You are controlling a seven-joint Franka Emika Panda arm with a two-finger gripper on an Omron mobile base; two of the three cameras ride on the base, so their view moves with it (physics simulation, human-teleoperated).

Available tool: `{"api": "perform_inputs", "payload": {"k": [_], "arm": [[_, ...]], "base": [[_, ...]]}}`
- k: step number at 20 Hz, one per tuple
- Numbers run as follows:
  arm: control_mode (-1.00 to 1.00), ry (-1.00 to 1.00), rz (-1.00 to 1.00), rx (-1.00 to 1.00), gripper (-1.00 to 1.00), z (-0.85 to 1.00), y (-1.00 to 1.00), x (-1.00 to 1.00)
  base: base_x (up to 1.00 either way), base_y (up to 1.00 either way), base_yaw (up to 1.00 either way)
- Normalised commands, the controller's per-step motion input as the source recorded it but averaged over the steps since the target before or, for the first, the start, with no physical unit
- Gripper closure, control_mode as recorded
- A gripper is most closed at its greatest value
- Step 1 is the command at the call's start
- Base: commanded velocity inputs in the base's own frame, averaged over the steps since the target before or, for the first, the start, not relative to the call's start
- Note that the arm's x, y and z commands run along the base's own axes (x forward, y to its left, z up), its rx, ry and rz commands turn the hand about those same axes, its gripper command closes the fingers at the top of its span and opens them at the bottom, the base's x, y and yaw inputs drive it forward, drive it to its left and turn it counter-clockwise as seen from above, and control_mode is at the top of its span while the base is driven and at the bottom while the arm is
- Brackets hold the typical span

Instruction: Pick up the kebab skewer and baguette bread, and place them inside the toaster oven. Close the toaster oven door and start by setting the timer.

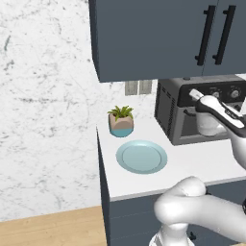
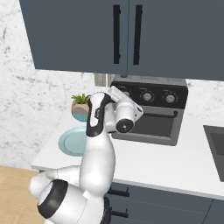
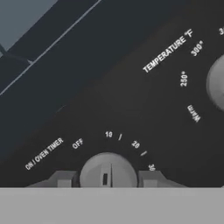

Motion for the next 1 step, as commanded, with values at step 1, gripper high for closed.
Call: {"api": "perform_inputs", "payload": {"k": [1], "arm": [[-1.0,-0.01,0.0,0.2,1.0,0.0,-0.05,0.0]], "base": [[0.0,0.0,0.0]]}}
